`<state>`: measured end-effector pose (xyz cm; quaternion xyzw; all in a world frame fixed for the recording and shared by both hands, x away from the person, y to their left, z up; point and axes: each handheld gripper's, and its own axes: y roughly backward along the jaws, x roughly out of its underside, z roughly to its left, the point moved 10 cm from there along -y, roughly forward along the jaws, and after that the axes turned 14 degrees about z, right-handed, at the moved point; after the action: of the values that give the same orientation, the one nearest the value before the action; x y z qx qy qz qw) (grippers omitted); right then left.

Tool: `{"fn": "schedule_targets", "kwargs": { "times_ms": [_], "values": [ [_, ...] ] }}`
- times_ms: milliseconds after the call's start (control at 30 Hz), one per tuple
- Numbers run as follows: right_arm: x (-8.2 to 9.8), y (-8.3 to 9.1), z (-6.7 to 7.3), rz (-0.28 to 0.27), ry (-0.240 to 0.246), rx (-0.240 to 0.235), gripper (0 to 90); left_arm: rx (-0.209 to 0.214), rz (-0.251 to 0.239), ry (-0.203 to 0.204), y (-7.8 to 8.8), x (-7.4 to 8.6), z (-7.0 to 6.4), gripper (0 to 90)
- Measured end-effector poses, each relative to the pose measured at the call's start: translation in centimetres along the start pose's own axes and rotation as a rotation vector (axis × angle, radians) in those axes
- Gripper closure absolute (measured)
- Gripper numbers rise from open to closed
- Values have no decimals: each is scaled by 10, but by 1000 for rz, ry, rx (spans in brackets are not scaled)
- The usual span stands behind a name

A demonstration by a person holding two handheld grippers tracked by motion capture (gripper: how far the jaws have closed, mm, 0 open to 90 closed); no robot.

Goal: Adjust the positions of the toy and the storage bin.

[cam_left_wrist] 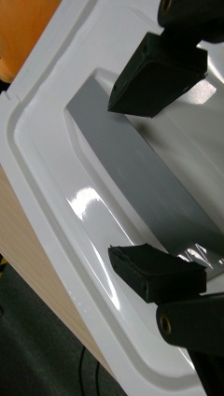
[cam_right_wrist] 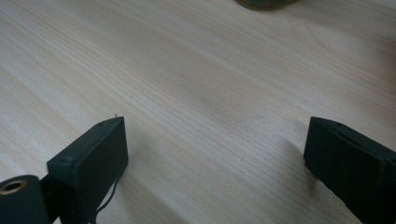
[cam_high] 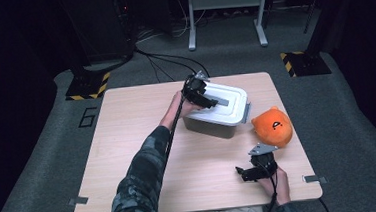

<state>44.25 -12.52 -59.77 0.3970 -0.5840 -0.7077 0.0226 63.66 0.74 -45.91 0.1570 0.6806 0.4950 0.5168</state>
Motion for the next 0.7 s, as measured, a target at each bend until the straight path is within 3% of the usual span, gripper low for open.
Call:
{"fn": "schedule_targets", "kwargs": {
  "times_ms": [100,333,700],
  "values": [
    [0,0,0,0,0,0,57,19,-2,3,0,0,-2,287],
    [0,0,0,-1,0,1,58,34,35,-35,5,4,-9,399],
    [0,0,0,-1,-2,3,61,40,14,-30,16,20,-11,525]
  ]
}}
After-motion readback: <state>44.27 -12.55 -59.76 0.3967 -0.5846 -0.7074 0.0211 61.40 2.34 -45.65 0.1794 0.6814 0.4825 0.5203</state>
